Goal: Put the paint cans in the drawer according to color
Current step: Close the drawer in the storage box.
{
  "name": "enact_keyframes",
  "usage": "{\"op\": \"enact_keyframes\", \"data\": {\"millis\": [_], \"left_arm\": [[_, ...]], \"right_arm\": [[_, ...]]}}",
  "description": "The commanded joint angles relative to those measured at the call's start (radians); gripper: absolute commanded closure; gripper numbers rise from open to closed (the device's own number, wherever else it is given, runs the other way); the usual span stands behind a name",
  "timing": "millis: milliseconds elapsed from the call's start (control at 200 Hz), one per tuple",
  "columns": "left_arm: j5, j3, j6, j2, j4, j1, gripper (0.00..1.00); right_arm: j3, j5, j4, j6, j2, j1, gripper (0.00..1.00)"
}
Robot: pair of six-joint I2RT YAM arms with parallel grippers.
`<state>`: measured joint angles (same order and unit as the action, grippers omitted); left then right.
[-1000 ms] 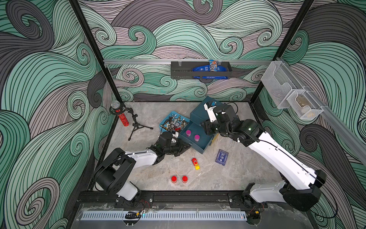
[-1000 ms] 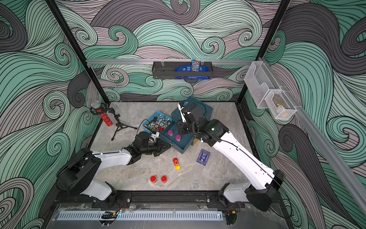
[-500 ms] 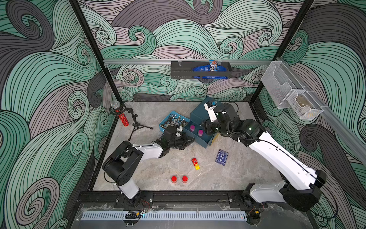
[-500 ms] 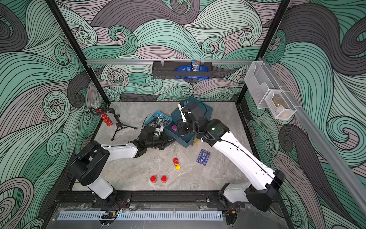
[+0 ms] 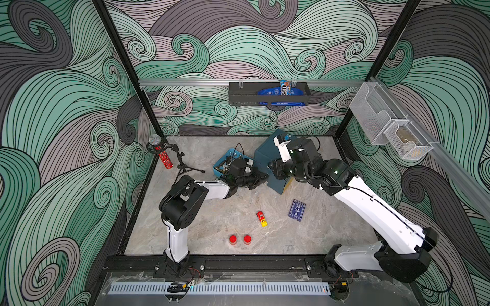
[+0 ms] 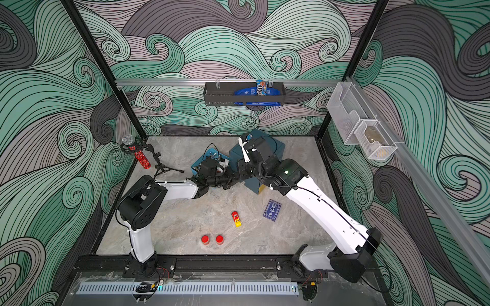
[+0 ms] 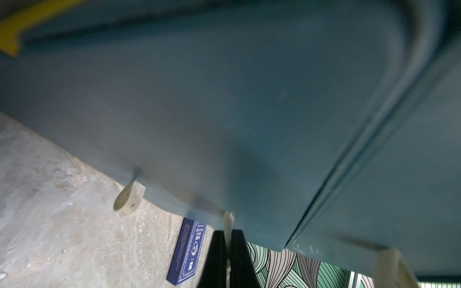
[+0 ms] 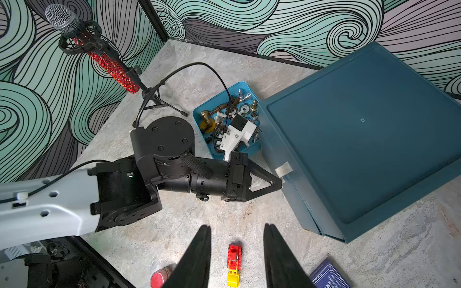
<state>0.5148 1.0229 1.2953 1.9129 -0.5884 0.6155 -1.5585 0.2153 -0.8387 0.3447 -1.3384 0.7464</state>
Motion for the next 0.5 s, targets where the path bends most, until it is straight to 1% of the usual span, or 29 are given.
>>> {"op": "enact_keyframes", "data": {"millis": [0,55,120,145,205,280,335,495], "left_arm": [[-0.047,0.038,0.005,0.017,-0.046,-0.008,0.96],[-0.050,0.042,0.006,0.021,-0.050,-0.009,0.95],[-0.051,0.042,0.008,0.020,-0.047,-0.008,0.90],[-0.052,0.040,0.008,0.017,-0.043,-0.008,0.87],[-0.067,0.026,0.003,-0.002,-0.026,-0.008,0.77],[-0.098,-0.008,0.003,-0.046,0.009,-0.006,0.67],[-0.117,-0.045,0.013,-0.079,0.024,-0.005,0.66],[-0.182,-0.186,0.074,-0.151,-0.010,0.026,0.66]], "right_arm": [[0.012,-0.006,0.009,0.012,0.028,-0.005,0.62],[0.019,-0.005,0.009,0.015,0.034,-0.006,0.62],[0.029,-0.003,0.010,0.018,0.043,-0.005,0.62],[0.031,-0.004,0.010,0.019,0.046,-0.005,0.62],[0.038,-0.002,0.009,0.023,0.054,-0.005,0.61],[0.045,0.004,0.010,0.024,0.063,-0.007,0.60],[0.049,0.005,0.009,0.025,0.067,-0.006,0.60],[0.061,0.001,0.012,0.029,0.068,-0.007,0.59]]}}
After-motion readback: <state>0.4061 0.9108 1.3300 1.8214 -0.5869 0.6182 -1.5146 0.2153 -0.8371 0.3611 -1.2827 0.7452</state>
